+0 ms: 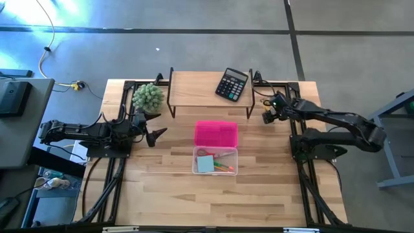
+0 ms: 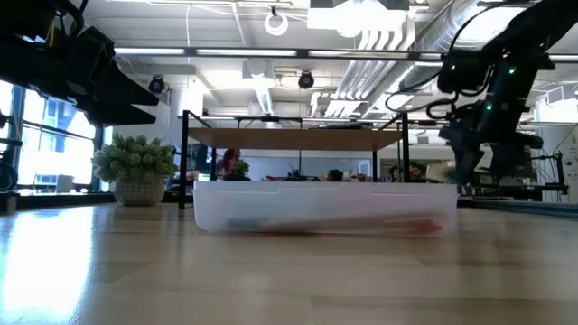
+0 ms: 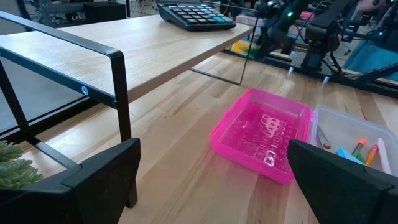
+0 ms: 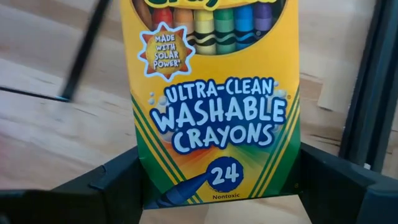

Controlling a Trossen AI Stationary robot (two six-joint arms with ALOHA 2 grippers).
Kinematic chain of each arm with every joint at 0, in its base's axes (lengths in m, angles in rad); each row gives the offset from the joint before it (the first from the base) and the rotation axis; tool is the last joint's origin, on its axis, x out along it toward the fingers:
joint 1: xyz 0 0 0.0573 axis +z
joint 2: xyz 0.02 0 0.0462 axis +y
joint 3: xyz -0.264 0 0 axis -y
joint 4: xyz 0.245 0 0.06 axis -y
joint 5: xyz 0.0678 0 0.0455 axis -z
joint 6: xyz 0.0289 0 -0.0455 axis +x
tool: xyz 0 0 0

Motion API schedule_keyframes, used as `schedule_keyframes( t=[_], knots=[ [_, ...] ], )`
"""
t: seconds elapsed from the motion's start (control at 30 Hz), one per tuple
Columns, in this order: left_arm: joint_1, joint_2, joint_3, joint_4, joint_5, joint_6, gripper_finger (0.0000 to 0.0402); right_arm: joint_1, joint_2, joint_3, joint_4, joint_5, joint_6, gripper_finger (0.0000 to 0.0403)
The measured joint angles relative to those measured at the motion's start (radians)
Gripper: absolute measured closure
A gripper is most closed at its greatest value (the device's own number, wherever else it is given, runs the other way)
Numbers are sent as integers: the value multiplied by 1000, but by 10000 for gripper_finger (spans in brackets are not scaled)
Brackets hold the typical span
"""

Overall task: Pack school essentials
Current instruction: Put the crayons into the white bin

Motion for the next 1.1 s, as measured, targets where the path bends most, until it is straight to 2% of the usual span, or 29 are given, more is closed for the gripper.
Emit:
schedule_keyframes(
  t=[0.3, 0.6, 0.8, 1.1],
  knots=[
    [0, 0, 0, 0, 0, 0, 7, 115, -257, 2, -75, 112, 105, 75],
    [0, 0, 0, 0, 0, 0, 7, 201, -425, 5, -18, 134, 95, 75],
    [0, 0, 0, 0, 0, 0, 7, 281, -449, 95, -31, 198, 35, 75],
    [0, 0, 0, 0, 0, 0, 7, 450, -356, 195, -33, 272, 14, 75]
  ],
)
